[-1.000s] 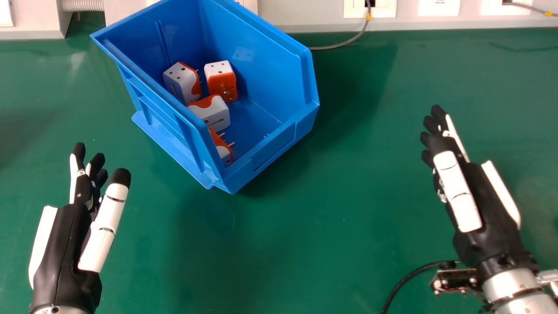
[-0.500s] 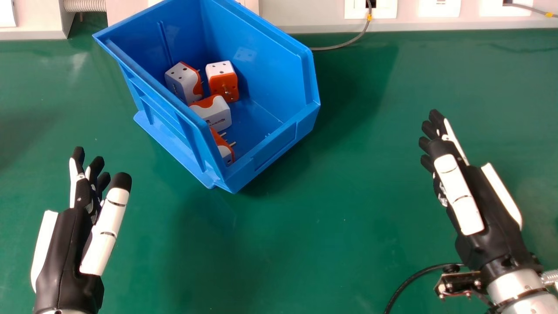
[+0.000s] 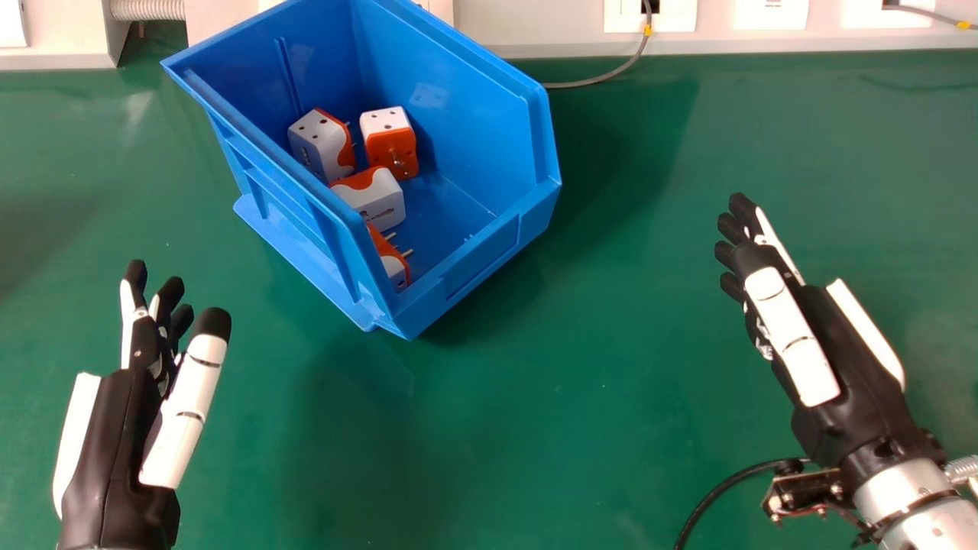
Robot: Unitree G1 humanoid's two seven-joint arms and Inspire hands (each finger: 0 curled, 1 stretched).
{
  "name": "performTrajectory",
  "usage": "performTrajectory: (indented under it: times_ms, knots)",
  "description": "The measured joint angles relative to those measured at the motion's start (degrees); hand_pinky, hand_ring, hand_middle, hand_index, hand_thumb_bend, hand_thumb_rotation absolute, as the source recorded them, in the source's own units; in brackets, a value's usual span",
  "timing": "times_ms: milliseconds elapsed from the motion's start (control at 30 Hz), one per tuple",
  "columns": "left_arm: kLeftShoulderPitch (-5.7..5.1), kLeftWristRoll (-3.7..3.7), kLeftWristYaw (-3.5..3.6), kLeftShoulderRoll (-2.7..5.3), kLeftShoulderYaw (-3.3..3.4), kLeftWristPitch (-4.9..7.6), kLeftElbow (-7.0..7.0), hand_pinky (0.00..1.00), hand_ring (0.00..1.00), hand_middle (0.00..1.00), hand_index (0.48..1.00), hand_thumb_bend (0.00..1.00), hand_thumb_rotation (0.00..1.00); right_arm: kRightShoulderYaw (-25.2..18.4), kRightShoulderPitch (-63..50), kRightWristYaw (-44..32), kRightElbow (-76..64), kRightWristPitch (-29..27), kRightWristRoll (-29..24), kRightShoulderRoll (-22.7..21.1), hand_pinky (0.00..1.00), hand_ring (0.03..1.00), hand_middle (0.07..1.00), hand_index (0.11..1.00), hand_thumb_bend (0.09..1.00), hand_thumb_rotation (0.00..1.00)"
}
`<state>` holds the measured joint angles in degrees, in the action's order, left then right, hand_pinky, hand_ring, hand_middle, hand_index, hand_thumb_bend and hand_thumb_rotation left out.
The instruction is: Pick all objects and put in blue box
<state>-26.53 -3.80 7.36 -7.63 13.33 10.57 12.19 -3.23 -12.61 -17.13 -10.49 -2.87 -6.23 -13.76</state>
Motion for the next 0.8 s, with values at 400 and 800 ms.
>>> performTrajectory:
  times_ms: [400,800]
  knots:
    - [-1.77,1.42,0.08,-0.15,0.49,0.02,0.50,0.92,0.97,0.99,0.984,0.54,0.80,0.1,-1.7,-0.1,-1.7,0.0,-0.1,0.3,1.00,1.000,1.000,1.000,0.306,1.00]
    - [-1.73,1.42,0.09,-0.22,0.70,-0.02,0.66,0.90,0.97,0.98,0.980,0.54,0.78,0.1,-1.6,0.1,-2.1,1.3,-0.3,0.7,1.00,1.000,1.000,1.000,0.294,1.00]
